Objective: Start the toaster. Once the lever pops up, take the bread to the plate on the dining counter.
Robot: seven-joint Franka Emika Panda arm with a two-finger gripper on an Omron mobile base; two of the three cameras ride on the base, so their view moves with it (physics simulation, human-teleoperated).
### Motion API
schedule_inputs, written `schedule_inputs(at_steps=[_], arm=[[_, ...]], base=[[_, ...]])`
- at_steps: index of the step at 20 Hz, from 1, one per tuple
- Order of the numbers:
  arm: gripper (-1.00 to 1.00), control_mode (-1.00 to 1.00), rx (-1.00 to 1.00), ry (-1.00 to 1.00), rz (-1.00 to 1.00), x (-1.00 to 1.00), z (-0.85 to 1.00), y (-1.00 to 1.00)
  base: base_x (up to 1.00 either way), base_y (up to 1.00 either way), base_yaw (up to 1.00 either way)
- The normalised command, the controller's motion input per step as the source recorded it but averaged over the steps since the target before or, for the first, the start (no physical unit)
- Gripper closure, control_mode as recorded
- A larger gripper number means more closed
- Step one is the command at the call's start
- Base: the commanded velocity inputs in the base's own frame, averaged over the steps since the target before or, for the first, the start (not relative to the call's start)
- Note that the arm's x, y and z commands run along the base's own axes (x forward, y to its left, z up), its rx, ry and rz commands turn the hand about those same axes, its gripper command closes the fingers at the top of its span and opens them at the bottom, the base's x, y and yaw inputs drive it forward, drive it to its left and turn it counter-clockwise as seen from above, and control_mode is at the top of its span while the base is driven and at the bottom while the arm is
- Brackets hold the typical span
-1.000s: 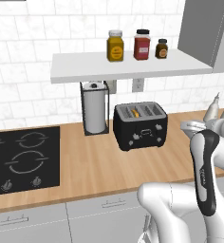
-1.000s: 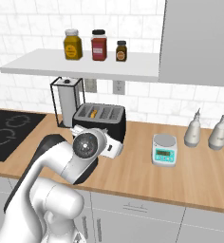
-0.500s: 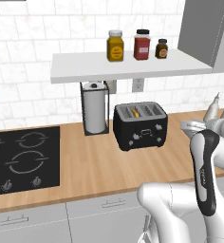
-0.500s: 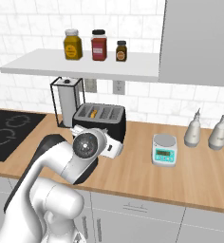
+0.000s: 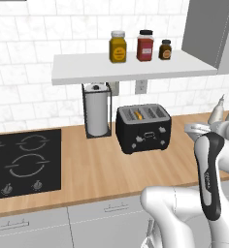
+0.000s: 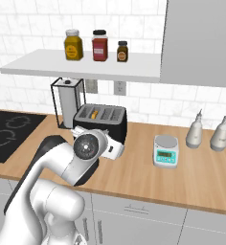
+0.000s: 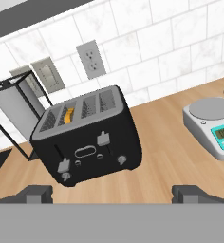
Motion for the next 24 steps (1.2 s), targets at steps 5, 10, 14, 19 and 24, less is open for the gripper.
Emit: schedule_inputs(at_steps=[5,10,14,19,24], arm=[[-1.00,-1.00,0.00,0.00,0.00,0.00,0.00,0.00],[-1.00,-1.00,0.00,0.00,0.00,0.00,0.00,0.00],[-1.00,-1.00,0.00,0.00,0.00,0.00,0.00,0.00],[-1.00,-1.00,0.00,0.00,0.00,0.00,0.00,0.00],[-1.00,-1.00,0.00,0.00,0.00,0.00,0.00,0.00]], base=[[0.00,0.00,0.00],[0.00,0.00,0.00],[0.00,0.00,0.00],[0.00,0.00,0.00],[0.00,0.00,0.00]])
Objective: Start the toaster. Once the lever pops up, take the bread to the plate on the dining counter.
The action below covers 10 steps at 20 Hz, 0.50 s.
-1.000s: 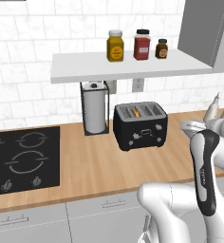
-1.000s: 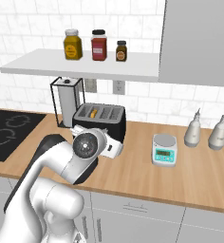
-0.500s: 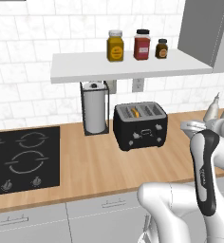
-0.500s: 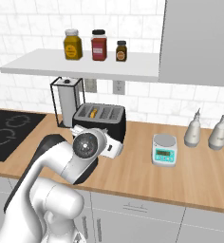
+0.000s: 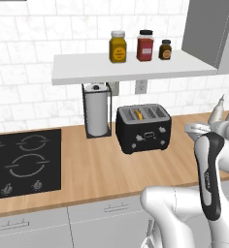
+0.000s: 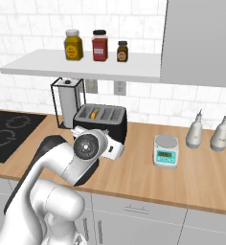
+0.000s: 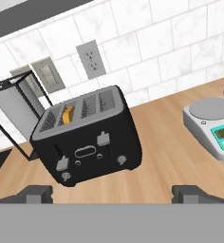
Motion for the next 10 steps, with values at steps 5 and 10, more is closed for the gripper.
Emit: schedule_inputs(at_steps=[5,10], arm=[[-1.00,-1.00,0.00,0.00,0.00,0.00,0.00,0.00],[-1.00,-1.00,0.00,0.00,0.00,0.00,0.00,0.00]], base=[[0.00,0.00,0.00],[0.00,0.00,0.00]])
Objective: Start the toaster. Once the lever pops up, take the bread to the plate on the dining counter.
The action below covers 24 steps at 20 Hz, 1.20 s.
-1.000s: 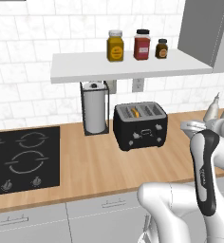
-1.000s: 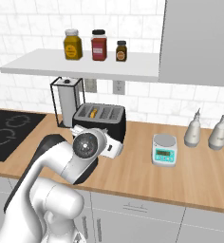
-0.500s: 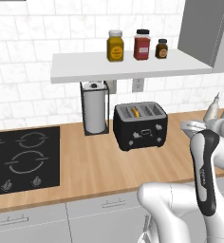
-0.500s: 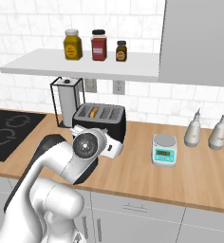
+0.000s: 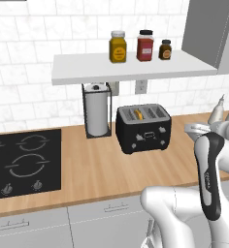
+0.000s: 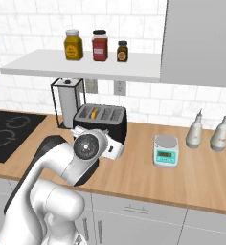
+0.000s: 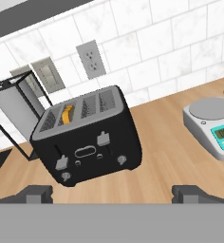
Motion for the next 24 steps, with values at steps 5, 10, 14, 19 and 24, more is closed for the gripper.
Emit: schedule_inputs(at_steps=[5,10,14,19,24], arm=[[-1.00,-1.00,0.00,0.00,0.00,0.00,0.00,0.00],[-1.00,-1.00,0.00,0.00,0.00,0.00,0.00,0.00],[-1.00,-1.00,0.00,0.00,0.00,0.00,0.00,0.00],[-1.00,-1.00,0.00,0.00,0.00,0.00,0.00,0.00],[-1.00,-1.00,0.00,0.00,0.00,0.00,0.00,0.00]], base=[[0.00,0.00,0.00],[0.00,0.00,0.00],[0.00,0.00,0.00],[0.00,0.00,0.00],[0.00,0.00,0.00]])
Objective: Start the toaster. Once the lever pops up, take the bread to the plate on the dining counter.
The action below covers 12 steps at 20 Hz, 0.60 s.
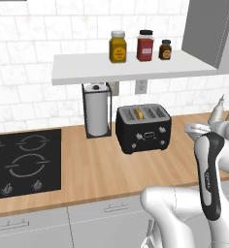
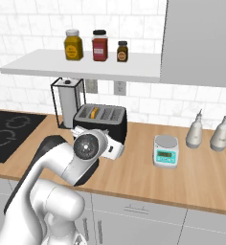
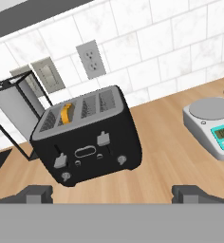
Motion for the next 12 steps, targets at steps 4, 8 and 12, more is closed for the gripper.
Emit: schedule_inputs(at_steps=[4,8,12], arm=[[-1.00,-1.00,0.00,0.00,0.00,0.00,0.00,0.00],[-1.00,-1.00,0.00,0.00,0.00,0.00,0.00,0.00],[-1.00,-1.00,0.00,0.00,0.00,0.00,0.00,0.00]], base=[[0.00,0.00,0.00],[0.00,0.00,0.00],[0.00,0.00,0.00]])
